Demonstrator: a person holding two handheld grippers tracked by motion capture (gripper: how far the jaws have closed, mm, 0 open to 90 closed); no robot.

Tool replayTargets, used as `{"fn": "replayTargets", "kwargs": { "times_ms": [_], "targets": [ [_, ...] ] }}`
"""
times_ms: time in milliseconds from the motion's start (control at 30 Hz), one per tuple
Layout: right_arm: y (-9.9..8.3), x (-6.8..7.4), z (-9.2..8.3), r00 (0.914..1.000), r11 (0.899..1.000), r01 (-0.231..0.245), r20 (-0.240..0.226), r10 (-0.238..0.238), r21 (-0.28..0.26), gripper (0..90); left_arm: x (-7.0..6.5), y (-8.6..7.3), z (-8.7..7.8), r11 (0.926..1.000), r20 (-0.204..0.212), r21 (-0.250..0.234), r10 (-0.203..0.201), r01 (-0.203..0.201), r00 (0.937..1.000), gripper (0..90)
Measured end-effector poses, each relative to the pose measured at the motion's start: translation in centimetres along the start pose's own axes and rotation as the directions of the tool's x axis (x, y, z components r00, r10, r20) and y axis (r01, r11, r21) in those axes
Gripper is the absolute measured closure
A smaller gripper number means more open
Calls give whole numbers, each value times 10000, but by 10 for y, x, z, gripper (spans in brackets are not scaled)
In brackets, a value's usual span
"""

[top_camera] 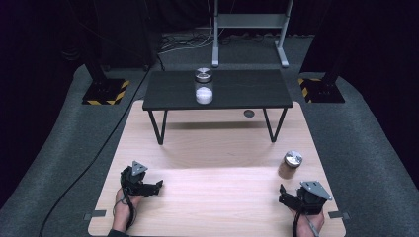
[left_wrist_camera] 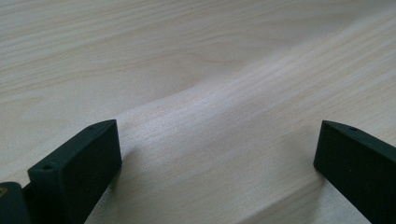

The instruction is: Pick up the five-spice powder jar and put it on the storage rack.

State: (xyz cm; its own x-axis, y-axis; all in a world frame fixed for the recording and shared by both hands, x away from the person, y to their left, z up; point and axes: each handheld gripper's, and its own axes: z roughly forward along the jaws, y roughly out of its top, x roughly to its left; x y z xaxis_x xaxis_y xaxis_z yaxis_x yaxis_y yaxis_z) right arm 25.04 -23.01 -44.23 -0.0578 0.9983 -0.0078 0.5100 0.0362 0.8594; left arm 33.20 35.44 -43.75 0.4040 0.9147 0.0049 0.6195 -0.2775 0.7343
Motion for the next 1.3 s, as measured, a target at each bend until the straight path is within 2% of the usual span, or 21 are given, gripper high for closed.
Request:
{"fn": "replayTargets", "kwargs": {
  "times_ms": [67, 133, 167, 467, 867, 933, 967, 1100, 1300],
  "targets": [
    [4, 0, 12, 9998, 9999, 96, -172, -97, -72, 0, 0, 0, 0, 10000, 1, -2, 0, 0, 10000, 4],
    [5, 1, 15, 9998, 9999, 87, -187, -89, -103, 0, 0, 0, 0, 10000, 0, -1, 0, 0, 10000, 5],
    [8, 2, 24, 9997, 9998, 134, -208, -137, -137, 0, 0, 0, 0, 10000, 1, -1, -1, 1, 10000, 4],
    [18, -6, 54, 9989, 9993, -260, -400, 250, -265, 0, 0, 0, 0, 10000, 0, 0, 3, -3, 10000, 5],
    [29, -11, 70, 9985, 9980, -315, -464, 290, -556, 0, 0, 0, 0, 10000, 6, -6, 10, -10, 10000, 6],
    [29, -9, 70, 9988, 9980, -360, -336, 343, -523, 28, 0, 0, 0, 10000, 8, -3, 11, -11, 10000, 6],
    [33, -10, 71, 9984, 9987, -423, -383, 412, -291, 285, 0, 0, 0, 10000, 8, -6, 7, -7, 10000, 6],
    [24, -3, 70, 9994, 9976, -347, -113, 341, -591, 296, 0, 0, 0, 10000, 9, -3, 11, -11, 10000, 6],
    [26, -5, 71, 9991, 9980, -336, -258, 323, -538, 296, 0, 0, 0, 10000, 8, -2, 12, -12, 10000, 6]
  ]
}}
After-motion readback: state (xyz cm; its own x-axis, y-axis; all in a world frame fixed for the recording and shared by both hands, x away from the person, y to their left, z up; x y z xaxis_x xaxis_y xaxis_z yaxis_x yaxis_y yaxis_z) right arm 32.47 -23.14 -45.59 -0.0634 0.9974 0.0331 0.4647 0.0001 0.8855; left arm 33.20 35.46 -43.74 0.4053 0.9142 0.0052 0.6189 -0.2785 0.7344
